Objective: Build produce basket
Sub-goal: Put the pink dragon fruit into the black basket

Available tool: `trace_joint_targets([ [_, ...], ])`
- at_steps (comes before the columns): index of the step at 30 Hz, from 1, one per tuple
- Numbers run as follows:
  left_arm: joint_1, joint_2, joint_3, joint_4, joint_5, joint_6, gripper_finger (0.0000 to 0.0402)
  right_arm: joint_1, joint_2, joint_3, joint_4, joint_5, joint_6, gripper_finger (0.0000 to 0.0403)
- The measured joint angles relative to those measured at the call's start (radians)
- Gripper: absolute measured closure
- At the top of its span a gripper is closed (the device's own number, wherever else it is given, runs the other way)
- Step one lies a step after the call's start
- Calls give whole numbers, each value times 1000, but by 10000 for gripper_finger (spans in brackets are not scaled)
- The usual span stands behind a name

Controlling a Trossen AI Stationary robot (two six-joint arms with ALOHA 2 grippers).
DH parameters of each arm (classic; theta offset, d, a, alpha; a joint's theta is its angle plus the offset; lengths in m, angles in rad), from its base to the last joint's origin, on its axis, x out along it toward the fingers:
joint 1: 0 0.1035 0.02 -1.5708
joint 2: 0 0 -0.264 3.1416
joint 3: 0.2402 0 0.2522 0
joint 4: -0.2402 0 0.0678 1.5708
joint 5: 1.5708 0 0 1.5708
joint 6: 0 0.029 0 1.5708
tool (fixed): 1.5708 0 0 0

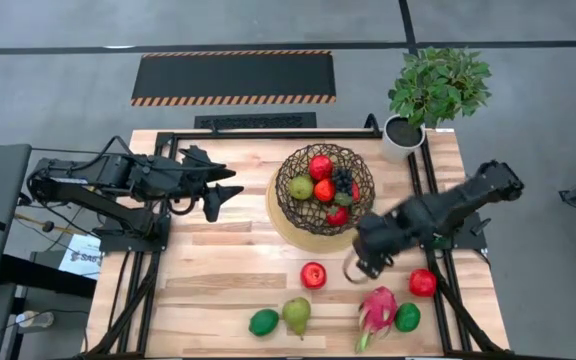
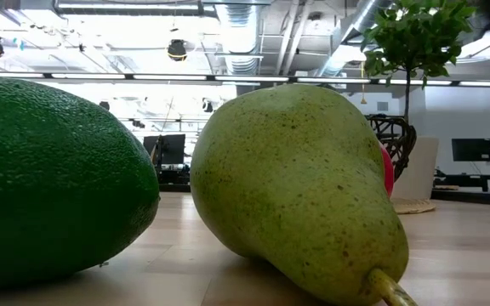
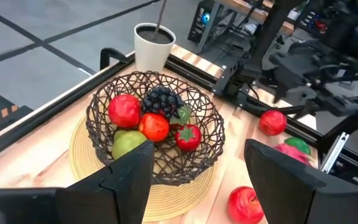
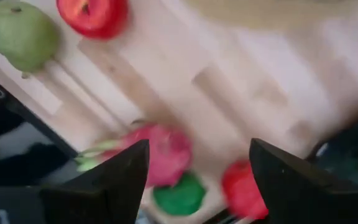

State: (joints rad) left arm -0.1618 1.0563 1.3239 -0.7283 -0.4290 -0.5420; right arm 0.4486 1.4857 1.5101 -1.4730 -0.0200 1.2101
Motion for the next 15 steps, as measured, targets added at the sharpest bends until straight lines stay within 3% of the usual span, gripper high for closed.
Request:
trace_joint_targets([
  [9, 0, 0, 0, 0, 0, 10, 166, 285, 25, -1, 44, 48, 713, 107],
  [15, 5, 2, 0, 1, 2, 47, 166, 404, 104, -1, 92, 54, 995, 107],
])
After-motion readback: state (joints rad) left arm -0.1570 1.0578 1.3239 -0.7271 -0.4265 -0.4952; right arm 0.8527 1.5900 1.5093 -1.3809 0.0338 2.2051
